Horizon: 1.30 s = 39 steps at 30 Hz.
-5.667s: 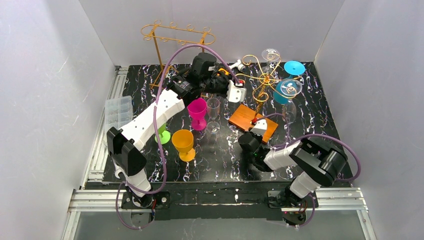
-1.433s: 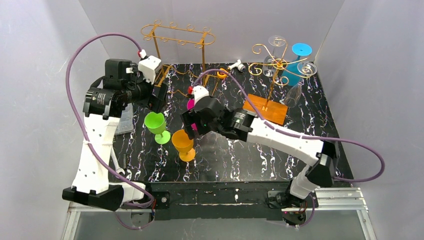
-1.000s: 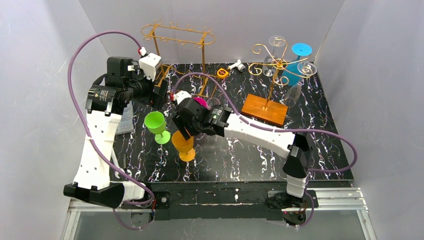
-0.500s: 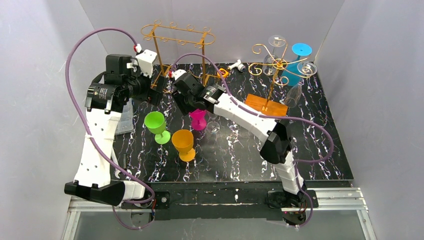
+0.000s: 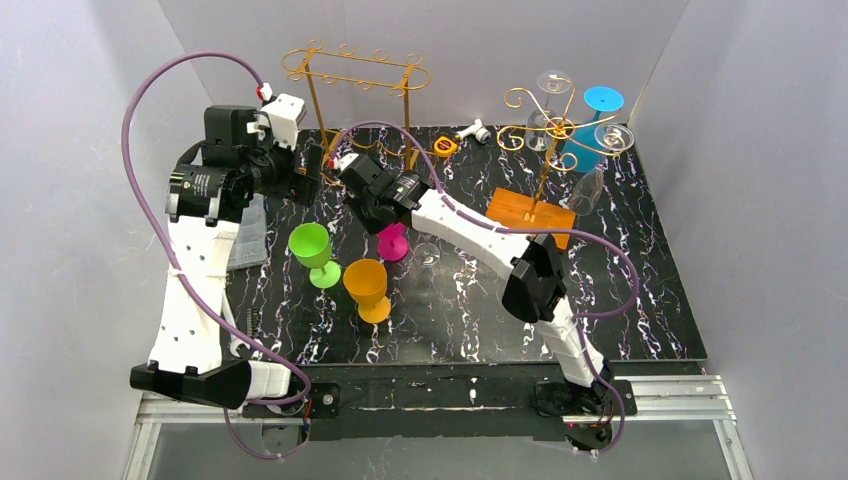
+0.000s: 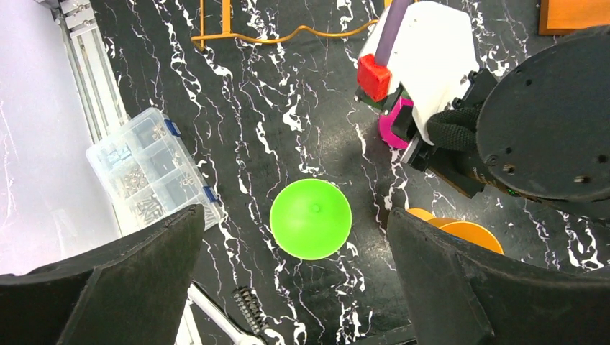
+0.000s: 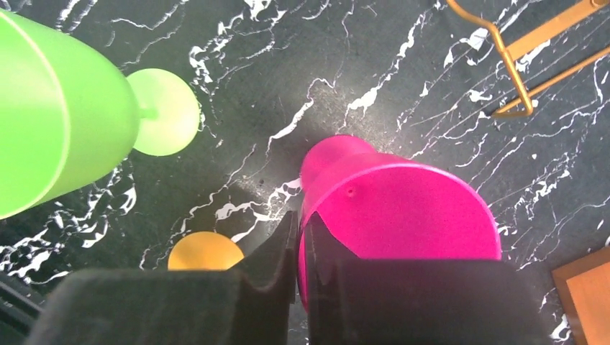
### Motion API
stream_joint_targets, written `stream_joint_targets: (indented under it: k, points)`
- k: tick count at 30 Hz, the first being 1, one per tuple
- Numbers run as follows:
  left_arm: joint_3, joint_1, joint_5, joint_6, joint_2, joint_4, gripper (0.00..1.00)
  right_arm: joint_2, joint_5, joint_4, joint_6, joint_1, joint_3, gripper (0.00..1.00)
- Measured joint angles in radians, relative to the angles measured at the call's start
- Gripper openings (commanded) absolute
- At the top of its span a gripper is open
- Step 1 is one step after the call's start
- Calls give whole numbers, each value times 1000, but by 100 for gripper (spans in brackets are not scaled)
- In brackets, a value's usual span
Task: Place the wine glass upside down on the wine glass rack
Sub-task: Pick up the wine glass at the center of the board, then turn the wine glass upside down at the wine rack.
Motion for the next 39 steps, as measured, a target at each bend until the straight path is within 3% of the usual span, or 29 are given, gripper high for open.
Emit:
stream_joint_targets:
  k: [6, 13, 19, 26, 36, 39]
  points:
    - [69, 21, 37, -35, 12, -31, 98, 8, -15, 8, -2, -3, 129, 5]
    - [243, 27, 92, -61, 56, -78, 95, -137, -24, 115, -2, -6, 95, 1]
    - [266, 27, 253, -25, 40, -113, 94, -457, -18, 274, -2, -6, -109, 1]
    - [156, 27, 414, 11, 1, -107, 98, -815, -45, 493, 18, -1, -433, 1]
    - [66, 27, 569, -15, 50, -13, 98, -881, -145, 602, 92, 3, -575, 1]
    - [51, 27, 587, -22, 58, 16, 92, -882, -161, 628, 101, 9, -591, 1]
